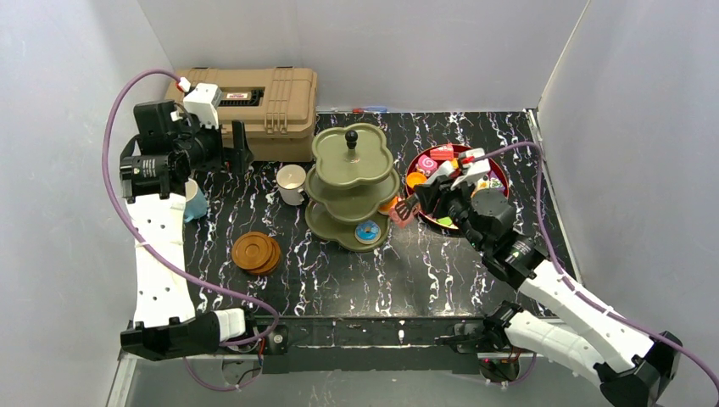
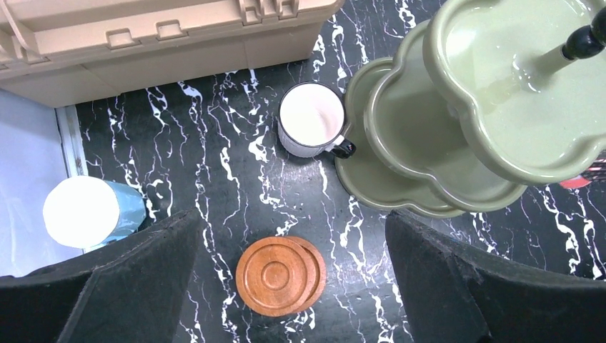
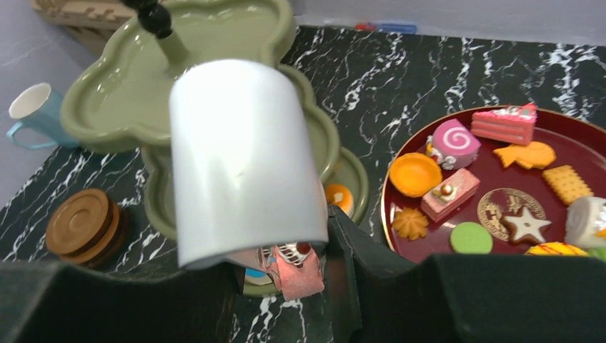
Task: Serve the afternoon tea
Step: Place the desert on the desert table.
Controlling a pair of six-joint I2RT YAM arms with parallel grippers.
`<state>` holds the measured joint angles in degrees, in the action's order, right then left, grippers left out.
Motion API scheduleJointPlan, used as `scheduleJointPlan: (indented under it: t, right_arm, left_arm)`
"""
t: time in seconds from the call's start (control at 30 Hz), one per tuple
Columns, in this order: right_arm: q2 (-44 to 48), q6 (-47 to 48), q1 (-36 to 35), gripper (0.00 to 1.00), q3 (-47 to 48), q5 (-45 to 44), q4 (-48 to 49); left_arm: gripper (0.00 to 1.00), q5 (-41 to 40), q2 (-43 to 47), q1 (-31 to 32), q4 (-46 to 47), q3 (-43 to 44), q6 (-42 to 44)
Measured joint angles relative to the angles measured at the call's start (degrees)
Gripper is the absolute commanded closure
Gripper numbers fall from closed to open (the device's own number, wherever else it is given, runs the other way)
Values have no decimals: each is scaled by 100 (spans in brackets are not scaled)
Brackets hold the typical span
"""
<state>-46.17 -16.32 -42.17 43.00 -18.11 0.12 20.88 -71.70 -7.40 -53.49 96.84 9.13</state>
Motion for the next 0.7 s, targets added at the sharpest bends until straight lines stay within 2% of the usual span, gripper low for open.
scheduleJointPlan:
  t: [0.17, 0.33, 0.47, 0.7]
  right_arm:
    - [-205, -68, -647, 99, -83, -334, 7]
    - [-793, 9, -1410, 99, -76, -772, 264]
    - [-1147, 74, -1794, 99, -70, -1014, 470]
    - [-1217, 240, -2253, 99, -140, -1609, 1255]
  left_arm:
    - [2, 0, 203, 0, -127, -92, 2]
    - [2, 13, 225, 0, -251, -90, -2]
    - [2, 11, 221, 0, -319, -90, -2]
    - [2, 11, 221, 0, -361, -90, 9]
